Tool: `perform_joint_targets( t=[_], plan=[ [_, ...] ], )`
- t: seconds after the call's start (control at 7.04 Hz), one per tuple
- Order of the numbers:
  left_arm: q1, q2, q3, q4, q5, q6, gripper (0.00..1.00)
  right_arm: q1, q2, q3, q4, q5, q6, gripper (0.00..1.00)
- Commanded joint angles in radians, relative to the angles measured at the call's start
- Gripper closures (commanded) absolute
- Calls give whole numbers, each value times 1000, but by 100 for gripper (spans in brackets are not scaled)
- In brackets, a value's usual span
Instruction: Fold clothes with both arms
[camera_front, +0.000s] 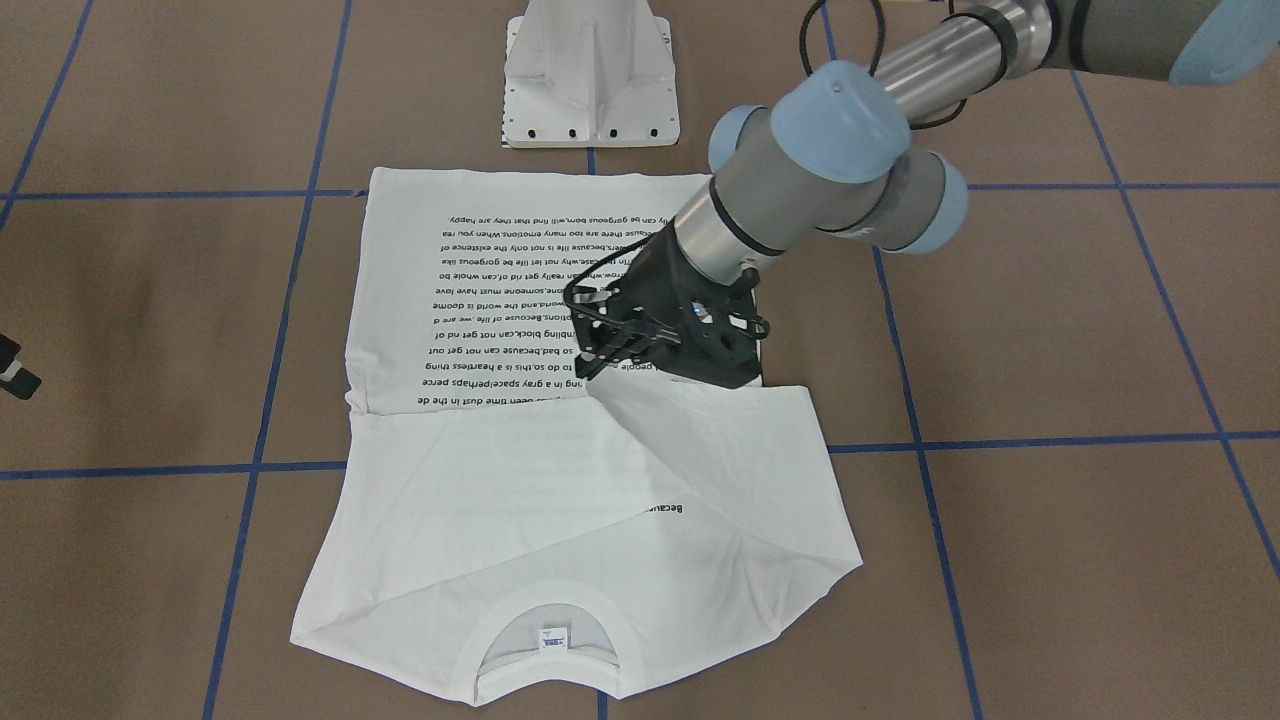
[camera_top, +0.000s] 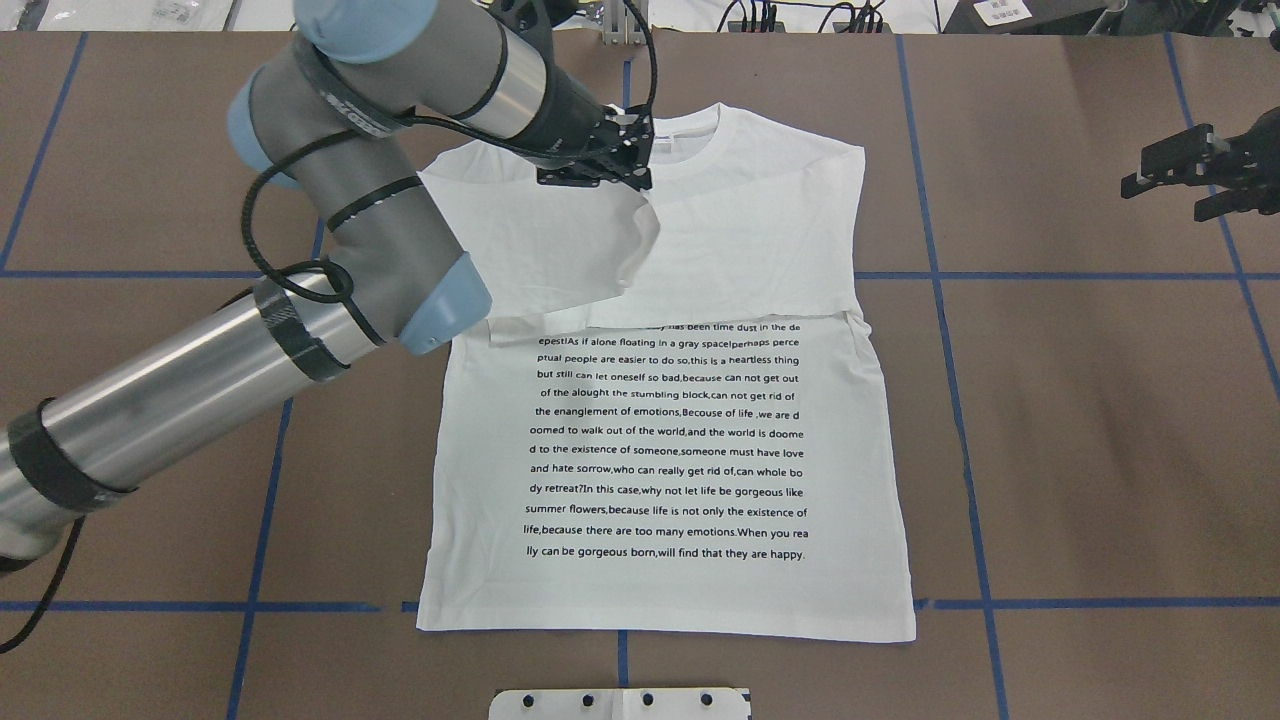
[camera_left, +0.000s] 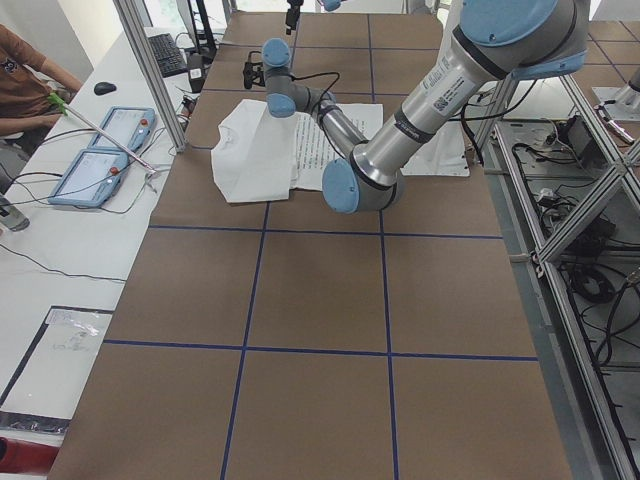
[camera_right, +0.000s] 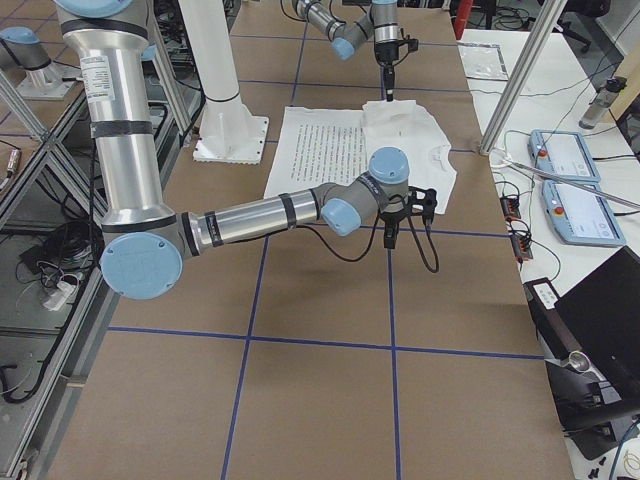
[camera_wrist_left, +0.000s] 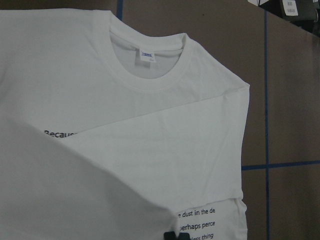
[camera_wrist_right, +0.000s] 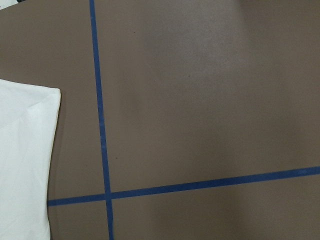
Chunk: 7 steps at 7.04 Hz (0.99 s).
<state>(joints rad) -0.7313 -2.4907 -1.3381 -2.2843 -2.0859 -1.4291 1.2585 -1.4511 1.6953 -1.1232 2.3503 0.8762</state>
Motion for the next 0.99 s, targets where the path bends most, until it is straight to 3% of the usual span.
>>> perform_joint_targets(
  t=[0.0, 0.28, 0.57, 0.85],
  plan=[
    [129, -103, 108, -66, 174, -45, 100, 7, 5, 1, 0, 0, 0, 0],
    [174, -143, 172, -110, 205, -45, 100, 13, -3, 6, 5, 10, 0, 0],
    [242, -186, 218, -116, 303, -45, 100, 15, -6, 4, 6, 20, 0, 0],
    [271, -206, 261, -119, 316, -45, 100, 13, -11, 7, 8, 20, 0, 0]
  ],
)
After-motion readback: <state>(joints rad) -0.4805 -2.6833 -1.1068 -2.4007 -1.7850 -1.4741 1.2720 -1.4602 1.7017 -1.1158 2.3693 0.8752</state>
